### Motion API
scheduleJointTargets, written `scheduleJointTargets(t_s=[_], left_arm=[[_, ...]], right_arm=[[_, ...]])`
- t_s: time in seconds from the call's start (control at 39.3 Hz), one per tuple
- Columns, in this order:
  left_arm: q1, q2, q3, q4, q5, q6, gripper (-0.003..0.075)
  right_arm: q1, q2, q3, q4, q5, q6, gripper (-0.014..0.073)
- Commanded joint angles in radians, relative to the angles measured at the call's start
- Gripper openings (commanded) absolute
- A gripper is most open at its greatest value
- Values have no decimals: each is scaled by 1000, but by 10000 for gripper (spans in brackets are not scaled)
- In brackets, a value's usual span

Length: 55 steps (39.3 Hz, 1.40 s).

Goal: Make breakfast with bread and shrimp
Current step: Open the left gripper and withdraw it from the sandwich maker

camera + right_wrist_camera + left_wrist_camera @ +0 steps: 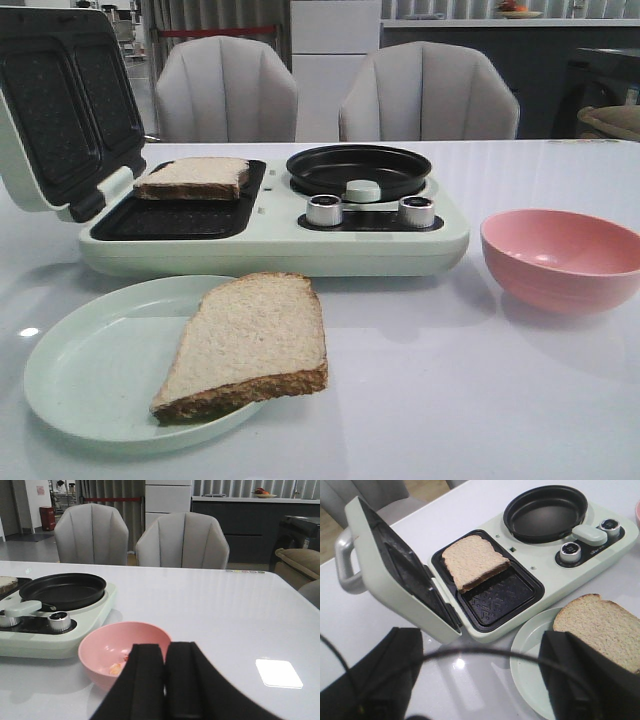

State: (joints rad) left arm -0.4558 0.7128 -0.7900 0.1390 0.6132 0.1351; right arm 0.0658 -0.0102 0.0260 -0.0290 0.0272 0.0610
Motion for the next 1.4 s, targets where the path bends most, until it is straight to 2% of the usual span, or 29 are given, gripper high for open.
scheduleJointTargets(t_s=[0.0,0.23,0.56,0.64,0.84,1.02,1.15,1.37], left_arm=[[8,-112,40,-37,-112,0,533],[8,-362,187,-159,-139,0,532],[8,-664,394,-192,-142,0,533],[8,-701,419,-194,-198,0,532],[8,-710,420,-194,-202,0,532],[8,-710,420,-202,-200,0,532],[8,-710,420,-202,-202,0,533],[8,-710,420,-205,-208,0,533]], right_arm=[[-3,-22,-15,0,-93,-6,153],[-3,-22,-15,0,-93,-6,153],[-3,-22,-15,0,-93,-6,153],[-3,-22,-15,0,-93,-6,153],[-3,-22,-17,1,-110,-6,153],[-2,-21,-28,44,-240,25,153],[-2,20,-140,41,-145,25,153],[-2,208,-369,39,77,25,153]])
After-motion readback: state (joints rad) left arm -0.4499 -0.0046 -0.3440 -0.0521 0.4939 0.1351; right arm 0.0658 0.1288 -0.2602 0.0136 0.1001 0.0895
